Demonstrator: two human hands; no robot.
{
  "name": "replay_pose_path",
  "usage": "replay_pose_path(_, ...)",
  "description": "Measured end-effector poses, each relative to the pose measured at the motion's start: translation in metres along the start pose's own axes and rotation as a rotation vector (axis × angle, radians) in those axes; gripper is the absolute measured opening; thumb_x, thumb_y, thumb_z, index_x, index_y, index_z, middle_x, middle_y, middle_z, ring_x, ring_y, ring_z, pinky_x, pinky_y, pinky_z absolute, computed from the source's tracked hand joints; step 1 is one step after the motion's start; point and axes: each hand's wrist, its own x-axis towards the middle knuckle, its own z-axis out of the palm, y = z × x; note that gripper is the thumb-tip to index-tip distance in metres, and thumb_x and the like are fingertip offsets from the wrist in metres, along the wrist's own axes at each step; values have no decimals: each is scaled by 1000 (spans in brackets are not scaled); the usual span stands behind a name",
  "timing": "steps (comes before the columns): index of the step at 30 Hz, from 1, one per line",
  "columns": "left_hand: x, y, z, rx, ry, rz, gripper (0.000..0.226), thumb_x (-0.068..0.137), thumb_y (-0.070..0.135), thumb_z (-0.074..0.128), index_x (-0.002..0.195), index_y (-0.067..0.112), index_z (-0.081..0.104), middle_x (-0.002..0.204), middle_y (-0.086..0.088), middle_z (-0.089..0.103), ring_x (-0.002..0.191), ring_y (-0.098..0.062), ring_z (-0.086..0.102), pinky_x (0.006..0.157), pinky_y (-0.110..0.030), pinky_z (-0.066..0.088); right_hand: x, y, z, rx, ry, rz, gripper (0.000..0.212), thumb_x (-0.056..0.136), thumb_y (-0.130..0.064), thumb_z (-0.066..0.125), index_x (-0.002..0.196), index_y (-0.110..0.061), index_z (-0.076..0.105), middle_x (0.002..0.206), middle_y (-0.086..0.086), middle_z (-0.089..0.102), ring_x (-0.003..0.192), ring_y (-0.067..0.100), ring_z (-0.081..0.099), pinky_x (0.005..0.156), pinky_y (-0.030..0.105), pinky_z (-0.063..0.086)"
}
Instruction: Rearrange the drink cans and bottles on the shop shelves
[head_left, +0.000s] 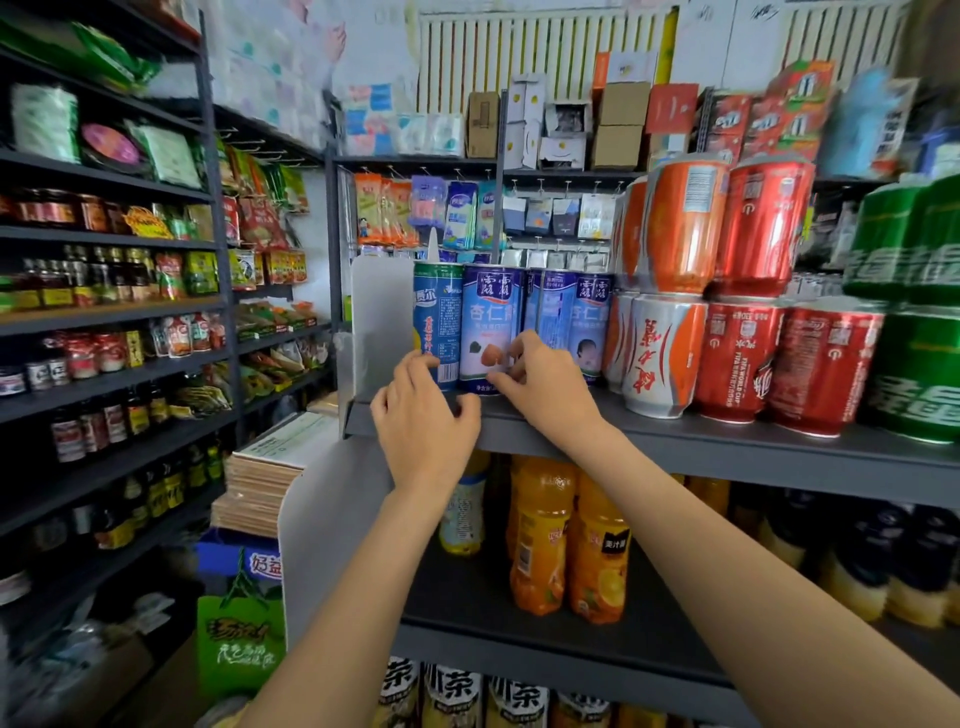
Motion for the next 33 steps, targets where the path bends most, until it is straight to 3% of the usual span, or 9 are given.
replay_pose_path(5, -8, 9, -4, 7, 11, -45, 44, 83, 20, 59, 123, 5, 48, 127, -9, 52, 114, -24, 49, 99, -29, 21, -3, 0, -4, 41, 7, 1, 28, 89, -24, 62, 105, -6, 47, 99, 12, 61, 94, 29, 57, 73, 37, 45)
replay_pose_path(12, -33, 54, -7, -133, -7, -197, 41, 84, 9, 56, 124, 4, 45, 130, -13, 45, 122, -28, 42, 104, -39, 22, -41, 24, -50, 195, -115, -117, 32, 91, -5, 53, 122, -3, 47, 125, 15, 53, 113, 26, 50, 93, 32, 40)
replay_pose_path(16, -80, 125, -1, -235, 42, -164, 32, 83, 3, 51, 115, 0, 48, 117, -17, 46, 108, -34, 49, 92, -44, 34, -107, 91, -137, 162, -40, -171, 39, 91, -4, 51, 129, -5, 44, 123, 13, 52, 108, 22, 52, 83, 18, 35)
replay_pose_path(19, -139, 198, 17, -321, 13, -81, 30, 81, 1, 49, 111, 1, 50, 112, -16, 48, 101, -30, 53, 90, -43, 38, -184, 170, -216, 88, 20, -118, 41, 90, -7, 54, 129, -4, 44, 120, 12, 53, 99, 24, 56, 85, 26, 42)
replay_pose_path(21, -193, 255, 35, -377, -49, -21, 28, 80, 1, 48, 108, 1, 49, 109, -18, 49, 96, -26, 53, 87, -40, 38, -248, 228, -270, 40, 7, 0, 40, 90, -9, 55, 128, -5, 44, 121, 10, 52, 97, 18, 56, 80, 21, 41)
replay_pose_path(24, -285, 346, 69, -486, -234, 39, 25, 86, 1, 49, 111, 2, 48, 112, -16, 48, 87, -14, 48, 84, -33, 39, -350, 319, -348, -53, -99, 230, 39, 90, -11, 58, 126, -3, 45, 123, 13, 53, 102, 22, 56, 75, 13, 35)
replay_pose_path(27, -379, 433, 111, -518, -648, 125, 28, 90, 4, 51, 117, 3, 46, 115, -14, 49, 84, -13, 46, 70, -19, 34, -453, 398, -425, -189, -209, 524, 42, 92, -20, 57, 129, -6, 44, 127, 13, 51, 110, 29, 53, 84, 26, 41)
replay_pose_path(30, -462, 501, 148, -473, -1118, 268, 30, 90, 7, 52, 121, 8, 49, 119, -8, 52, 90, -13, 51, 72, -20, 36, -535, 452, -489, -288, -320, 724, 42, 93, -23, 56, 128, -4, 44, 125, 13, 52, 112, 31, 52, 85, 32, 40)
replay_pose_path(33, -525, 560, 174, -446, -1307, 405, 27, 91, 11, 53, 118, 11, 51, 113, -5, 51, 95, -19, 55, 76, -25, 39, -602, 492, -531, -298, -341, 892, 41, 92, -19, 57, 127, -1, 45, 126, 16, 53, 114, 30, 51, 88, 32, 39)
